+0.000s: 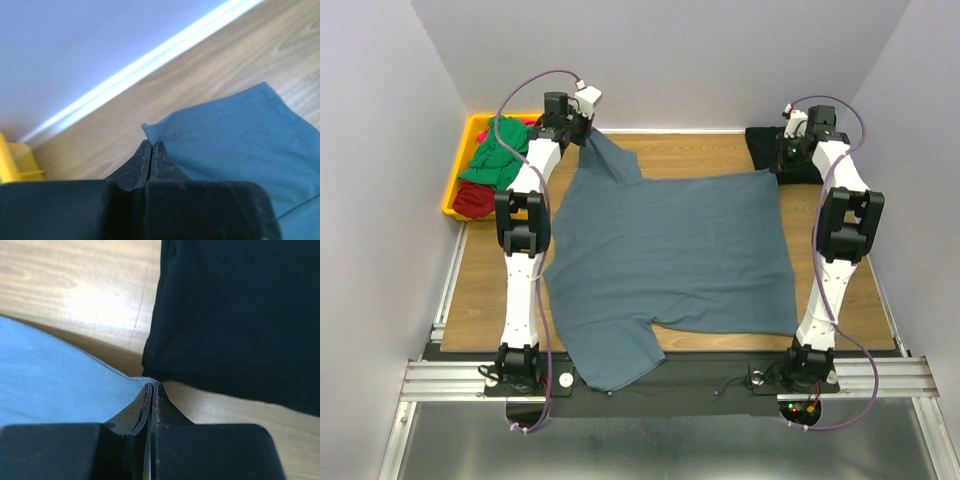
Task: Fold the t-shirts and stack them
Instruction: Flatten the tshirt out, then fold the tshirt
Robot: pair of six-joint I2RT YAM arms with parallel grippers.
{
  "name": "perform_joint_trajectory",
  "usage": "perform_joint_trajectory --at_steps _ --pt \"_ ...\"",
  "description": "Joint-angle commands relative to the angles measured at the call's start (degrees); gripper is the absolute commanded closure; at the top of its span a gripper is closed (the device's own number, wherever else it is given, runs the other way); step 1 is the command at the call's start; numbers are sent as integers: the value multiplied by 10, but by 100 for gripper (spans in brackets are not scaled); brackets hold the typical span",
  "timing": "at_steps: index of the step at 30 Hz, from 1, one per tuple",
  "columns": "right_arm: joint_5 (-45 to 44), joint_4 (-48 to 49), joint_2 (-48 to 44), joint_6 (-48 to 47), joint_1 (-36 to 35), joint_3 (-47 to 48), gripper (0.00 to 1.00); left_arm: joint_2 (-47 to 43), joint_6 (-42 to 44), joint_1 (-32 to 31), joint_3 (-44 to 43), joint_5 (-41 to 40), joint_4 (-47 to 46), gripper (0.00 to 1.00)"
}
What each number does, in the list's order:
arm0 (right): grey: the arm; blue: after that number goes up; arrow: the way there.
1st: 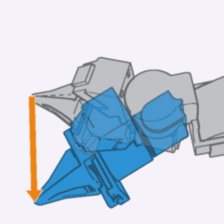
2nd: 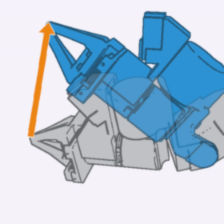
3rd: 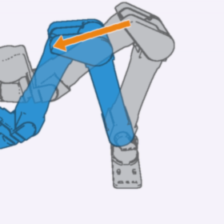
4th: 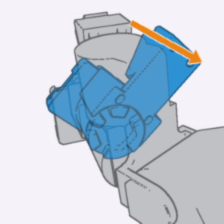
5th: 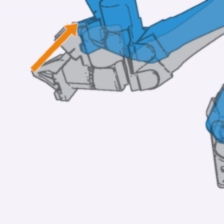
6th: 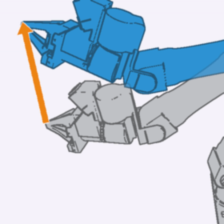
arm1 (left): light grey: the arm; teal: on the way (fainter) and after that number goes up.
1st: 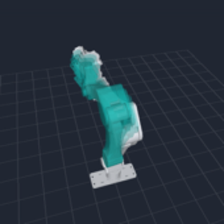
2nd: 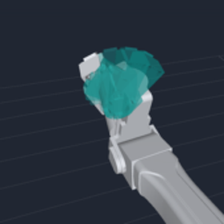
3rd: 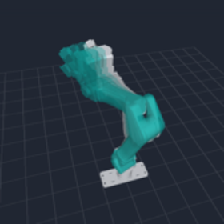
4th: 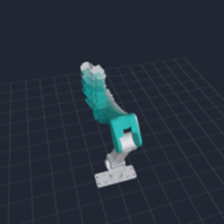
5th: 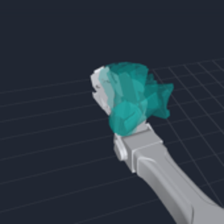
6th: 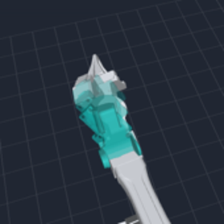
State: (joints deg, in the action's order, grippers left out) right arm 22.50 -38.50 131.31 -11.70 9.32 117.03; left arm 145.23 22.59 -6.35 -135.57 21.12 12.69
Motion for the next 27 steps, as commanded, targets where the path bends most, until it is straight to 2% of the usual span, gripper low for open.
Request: perform_joint_trajectory --at_steps 1,7,12,27 --pt "-16 10 25 14 -1 59 99 -65 -16 9 -37 0 -66 100" --pt "-18 11 31 16 -2 102 99 -120 -25 13 -30 23 -88 100" --pt "-8 14 14 12 -2 108 99 -195 -16 13 39 40 -90 100" --pt "23 19 -78 -35 -1 0 100 -361 0 13 276 41 -72 100"
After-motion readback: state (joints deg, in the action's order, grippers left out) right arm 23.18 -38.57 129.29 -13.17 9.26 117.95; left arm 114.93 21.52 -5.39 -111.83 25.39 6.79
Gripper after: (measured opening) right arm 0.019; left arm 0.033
